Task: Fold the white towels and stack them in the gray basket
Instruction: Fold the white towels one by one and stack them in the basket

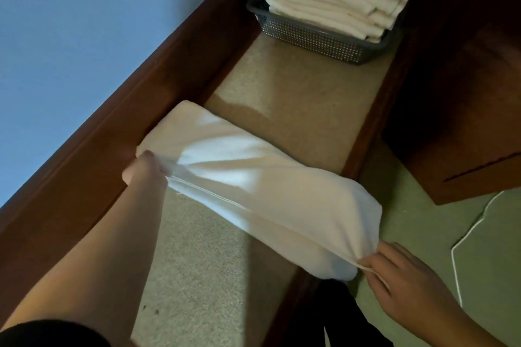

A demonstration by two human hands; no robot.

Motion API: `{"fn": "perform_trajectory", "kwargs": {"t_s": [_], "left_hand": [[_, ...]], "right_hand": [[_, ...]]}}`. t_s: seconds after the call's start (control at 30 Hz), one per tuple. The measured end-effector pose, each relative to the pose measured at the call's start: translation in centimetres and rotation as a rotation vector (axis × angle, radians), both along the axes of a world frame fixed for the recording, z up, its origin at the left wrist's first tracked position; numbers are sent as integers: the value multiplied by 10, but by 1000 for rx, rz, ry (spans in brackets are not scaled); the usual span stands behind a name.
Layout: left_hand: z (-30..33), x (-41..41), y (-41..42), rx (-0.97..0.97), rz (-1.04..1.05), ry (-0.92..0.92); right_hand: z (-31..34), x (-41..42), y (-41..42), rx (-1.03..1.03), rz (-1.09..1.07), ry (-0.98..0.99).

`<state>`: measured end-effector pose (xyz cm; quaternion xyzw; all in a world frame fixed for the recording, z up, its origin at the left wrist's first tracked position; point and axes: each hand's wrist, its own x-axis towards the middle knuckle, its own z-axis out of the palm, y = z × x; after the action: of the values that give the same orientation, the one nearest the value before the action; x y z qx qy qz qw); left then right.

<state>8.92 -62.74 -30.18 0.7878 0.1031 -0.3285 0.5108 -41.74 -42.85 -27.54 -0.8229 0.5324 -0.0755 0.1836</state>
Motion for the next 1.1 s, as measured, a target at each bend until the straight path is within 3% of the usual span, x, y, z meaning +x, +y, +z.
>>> {"fn": "perform_trajectory", "kwargs": {"t_s": [0.17, 0.33, 0.5, 0.63, 0.87, 1.1], "left_hand": [[-43, 19, 12, 59, -241, 165], [-37, -2, 21, 66, -304, 153], [-21, -40, 47, 131, -431, 134], [-10, -101, 89, 85, -596, 138], [-6, -216, 147, 110, -675, 106], [-8, -333, 175, 327, -647, 82]], "right_hand": [[-30, -20, 19, 23, 44, 97], [-19, 1, 20, 12, 122, 31], [-32, -9, 21, 267, 235, 104], [-17, -10, -9, 524, 41, 50], [-17, -23, -88, 538, -392, -91], [-47, -30, -154, 693, -369, -105]]}}
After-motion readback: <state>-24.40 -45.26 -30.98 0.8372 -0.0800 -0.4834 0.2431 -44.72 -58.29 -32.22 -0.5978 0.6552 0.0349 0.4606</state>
